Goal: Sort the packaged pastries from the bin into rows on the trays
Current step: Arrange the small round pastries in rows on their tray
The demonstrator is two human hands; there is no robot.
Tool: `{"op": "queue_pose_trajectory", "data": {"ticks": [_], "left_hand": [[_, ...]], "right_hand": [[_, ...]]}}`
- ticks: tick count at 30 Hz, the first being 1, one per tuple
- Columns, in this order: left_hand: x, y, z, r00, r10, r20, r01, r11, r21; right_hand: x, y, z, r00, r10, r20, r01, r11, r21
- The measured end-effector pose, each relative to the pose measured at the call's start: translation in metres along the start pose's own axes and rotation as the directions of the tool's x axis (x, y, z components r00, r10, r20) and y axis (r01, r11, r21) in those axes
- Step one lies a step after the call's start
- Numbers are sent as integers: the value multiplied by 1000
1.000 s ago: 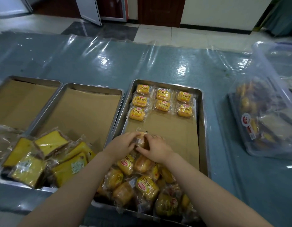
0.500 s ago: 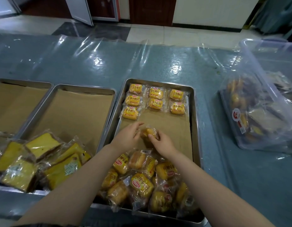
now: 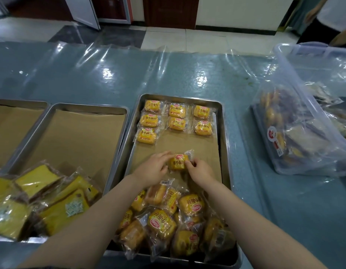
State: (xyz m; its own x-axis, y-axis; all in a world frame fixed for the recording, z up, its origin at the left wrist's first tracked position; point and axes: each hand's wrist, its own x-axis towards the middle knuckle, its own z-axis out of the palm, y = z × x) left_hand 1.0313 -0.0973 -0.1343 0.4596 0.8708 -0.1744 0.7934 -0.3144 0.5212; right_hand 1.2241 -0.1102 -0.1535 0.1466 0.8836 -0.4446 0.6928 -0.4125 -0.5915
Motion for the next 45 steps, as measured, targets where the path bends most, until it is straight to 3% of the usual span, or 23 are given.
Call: {"op": "queue_pose_trajectory", "data": {"ticks": [4,7,9,11,14,18,23,31,37,40,45], "left_hand": [[5,-2,6,995,28,96,-41,990,133],[10,-3,8,992,5,126,-29,982,186],[13,-5,7,992,-13,127,-17,974,226],[18,-8,4,993,-19,113,-14,961,278],[25,-12,2,995,-52,81,23,946,324],[31,-14,0,996,-93,8,86,949,303],[33,-18,-1,999,25,25,-32,946,322],[47,-21,-2,999,-43,22,30,909,416],[47,-17,-5,991,-107,84,57,888,456],[48,-16,-8,988,-116,97,66,906,417],[33,-23,-11,995,-59,85,28,944,328]], "right_hand": [[0,5,-2,994,-17,-107,9,997,-74],[-6,8,-5,914,-347,-210,300,926,-228],[-9,9,-6,857,-503,-113,467,851,-240],[-8,11,-4,837,-547,-2,528,809,-259],[-3,12,1,823,-563,78,545,744,-387],[6,-1,5,835,-544,83,500,687,-527],[25,-15,6,864,-492,111,466,696,-546],[49,-29,2,869,-452,201,486,706,-515],[52,-25,-4,881,-435,187,464,715,-522],[49,-24,-4,890,-424,170,451,758,-472],[35,-9,-5,926,-378,22,376,911,-172]]}}
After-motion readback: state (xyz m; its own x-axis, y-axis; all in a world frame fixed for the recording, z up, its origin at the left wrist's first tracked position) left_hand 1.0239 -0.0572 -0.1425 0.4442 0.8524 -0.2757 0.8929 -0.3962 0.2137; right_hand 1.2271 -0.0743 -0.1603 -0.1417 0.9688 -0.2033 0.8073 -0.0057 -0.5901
